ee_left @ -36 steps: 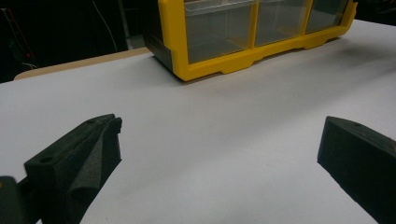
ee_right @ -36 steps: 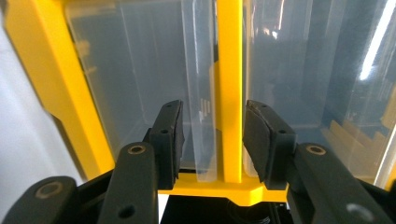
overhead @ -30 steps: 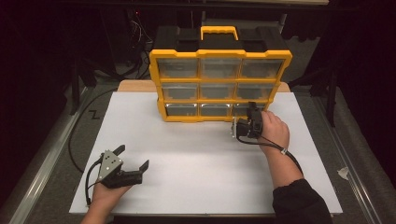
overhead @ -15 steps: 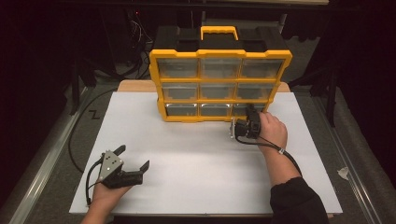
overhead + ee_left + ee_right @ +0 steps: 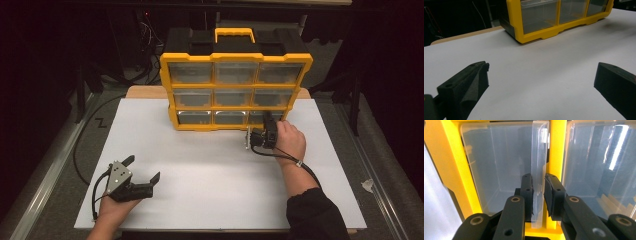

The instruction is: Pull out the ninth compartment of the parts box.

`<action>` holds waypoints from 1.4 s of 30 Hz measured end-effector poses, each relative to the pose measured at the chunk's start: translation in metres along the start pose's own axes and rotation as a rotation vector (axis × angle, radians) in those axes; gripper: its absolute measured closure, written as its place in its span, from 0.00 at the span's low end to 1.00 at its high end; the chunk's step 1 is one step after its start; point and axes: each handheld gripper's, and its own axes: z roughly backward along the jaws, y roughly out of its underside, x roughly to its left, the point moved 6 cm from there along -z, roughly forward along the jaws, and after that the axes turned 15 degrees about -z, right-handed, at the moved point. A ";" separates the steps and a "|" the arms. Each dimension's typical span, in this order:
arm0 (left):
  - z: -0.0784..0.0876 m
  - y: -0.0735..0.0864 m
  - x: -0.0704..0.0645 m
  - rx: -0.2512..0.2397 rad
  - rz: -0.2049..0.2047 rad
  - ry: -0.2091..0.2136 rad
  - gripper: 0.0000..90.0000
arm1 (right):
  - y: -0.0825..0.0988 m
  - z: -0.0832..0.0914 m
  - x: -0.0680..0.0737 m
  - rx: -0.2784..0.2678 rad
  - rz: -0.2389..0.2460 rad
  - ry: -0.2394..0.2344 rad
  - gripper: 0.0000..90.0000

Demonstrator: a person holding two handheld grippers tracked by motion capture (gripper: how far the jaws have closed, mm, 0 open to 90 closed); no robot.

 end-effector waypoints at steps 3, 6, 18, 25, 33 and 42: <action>0.000 0.000 0.000 -0.001 0.001 0.000 0.00 | 0.000 0.001 0.000 0.012 0.000 -0.006 0.89; 0.000 0.000 0.000 0.001 0.001 -0.001 0.00 | -0.001 0.002 -0.002 0.007 -0.011 0.005 0.89; 0.001 0.000 0.001 -0.001 0.001 -0.001 0.00 | 0.001 0.009 -0.004 -0.012 0.000 0.000 0.89; 0.001 0.000 0.001 -0.004 0.004 -0.001 0.00 | 0.003 0.016 -0.003 -0.001 -0.006 -0.029 0.92; 0.002 -0.001 0.001 -0.007 0.009 -0.003 0.00 | 0.004 0.026 -0.004 -0.016 0.005 -0.034 0.92; 0.002 -0.001 0.002 -0.010 0.012 -0.004 0.00 | 0.007 0.042 -0.004 -0.025 0.003 -0.040 0.92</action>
